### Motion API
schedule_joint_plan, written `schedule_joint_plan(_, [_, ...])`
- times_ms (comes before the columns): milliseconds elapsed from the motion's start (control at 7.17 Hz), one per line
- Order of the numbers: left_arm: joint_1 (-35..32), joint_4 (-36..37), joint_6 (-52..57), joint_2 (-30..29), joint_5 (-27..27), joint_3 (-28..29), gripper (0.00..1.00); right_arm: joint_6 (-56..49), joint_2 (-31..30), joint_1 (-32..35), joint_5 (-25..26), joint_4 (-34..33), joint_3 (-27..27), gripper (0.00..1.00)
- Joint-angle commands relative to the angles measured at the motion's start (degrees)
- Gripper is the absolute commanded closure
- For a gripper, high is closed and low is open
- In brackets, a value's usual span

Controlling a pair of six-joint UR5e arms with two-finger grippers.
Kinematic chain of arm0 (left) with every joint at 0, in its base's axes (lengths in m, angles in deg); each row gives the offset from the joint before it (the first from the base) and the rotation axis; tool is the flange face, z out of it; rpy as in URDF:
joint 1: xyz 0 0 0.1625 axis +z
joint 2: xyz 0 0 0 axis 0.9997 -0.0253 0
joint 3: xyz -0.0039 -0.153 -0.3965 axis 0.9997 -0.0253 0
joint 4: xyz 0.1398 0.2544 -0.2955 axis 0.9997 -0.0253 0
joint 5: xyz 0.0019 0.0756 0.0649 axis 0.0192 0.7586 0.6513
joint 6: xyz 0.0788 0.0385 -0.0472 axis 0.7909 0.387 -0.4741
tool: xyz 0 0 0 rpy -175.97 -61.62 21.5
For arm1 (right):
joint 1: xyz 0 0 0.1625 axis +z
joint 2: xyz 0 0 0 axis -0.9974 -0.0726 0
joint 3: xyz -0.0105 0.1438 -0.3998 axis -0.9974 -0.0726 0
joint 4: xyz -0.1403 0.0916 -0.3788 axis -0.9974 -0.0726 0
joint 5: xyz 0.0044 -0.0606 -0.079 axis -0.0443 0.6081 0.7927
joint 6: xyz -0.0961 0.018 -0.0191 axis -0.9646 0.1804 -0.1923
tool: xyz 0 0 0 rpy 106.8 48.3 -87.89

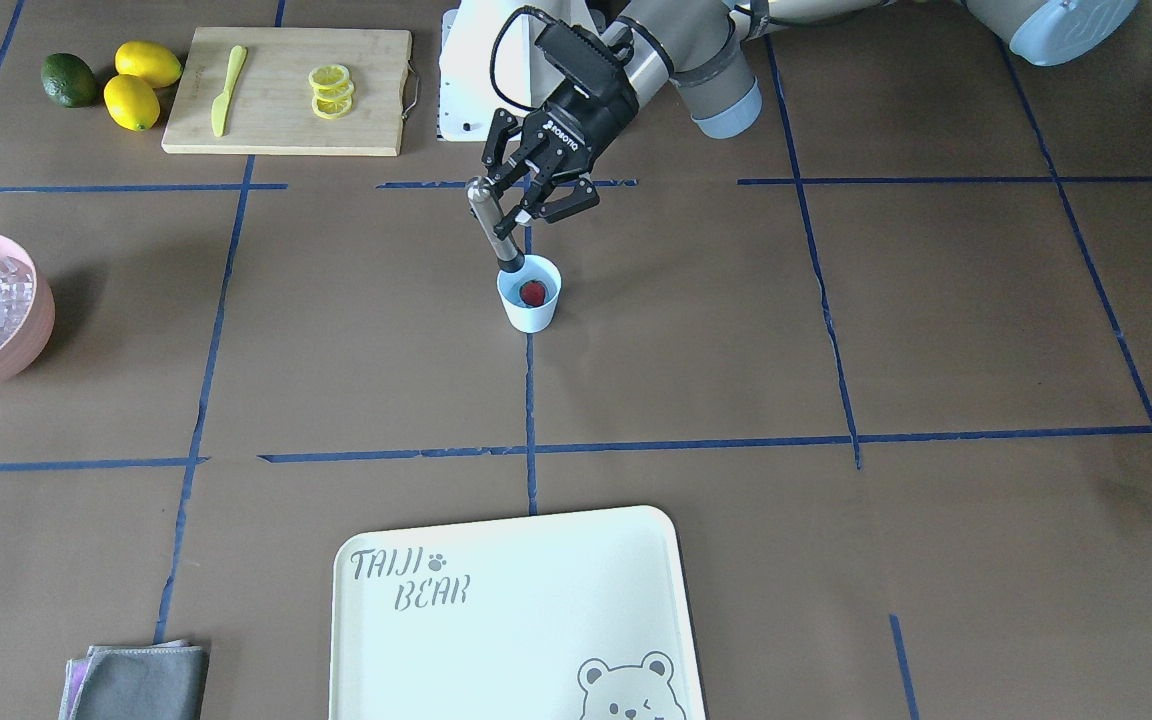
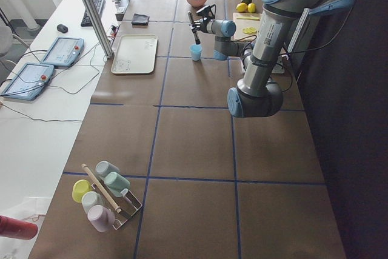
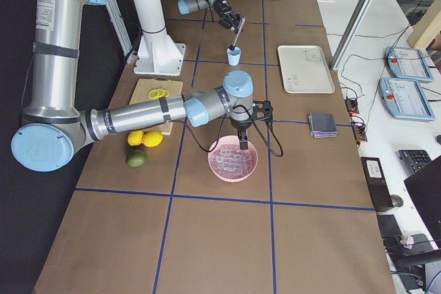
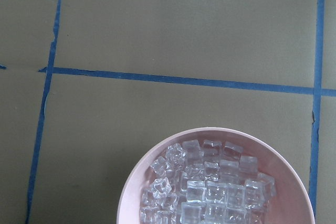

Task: Mash ice and strawberries in cup
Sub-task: 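Press the muddler down into the cup with the left gripper, then lift the muddler out of the cup and withdraw the left arm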

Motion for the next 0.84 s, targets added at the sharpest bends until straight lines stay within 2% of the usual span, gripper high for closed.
schedule_joint_plan(0, [-2.13, 1.26, -0.1, -0.02, -0.22, -1.28, 1.0, 0.0, -0.25, 0.04, 0.0, 0.0, -0.02, 0.0])
schedule_joint_plan(140, [-2.74, 1.87, -0.28, 0.33, -0.91, -1.2, 1.0, 0.0, -0.25, 0.04, 0.0, 0.0, -0.02, 0.0])
schedule_joint_plan(419, [-8.08, 6.77, -4.13, 0.68, -7.66, -1.28, 1.0, 0.0, -0.59, 0.04, 0.0, 0.17, 0.07, 0.0])
schedule_joint_plan(558, [-10.28, 9.15, -4.41, 3.03, -9.78, -1.81, 1.0, 0.0, -0.6, 0.04, 0.0, 0.17, 0.07, 0.0])
schedule_joint_plan(698, [-13.87, 14.22, -4.24, 6.62, -14.24, -2.86, 1.0, 0.0, -0.6, 0.21, 0.0, 0.17, 0.07, 0.0])
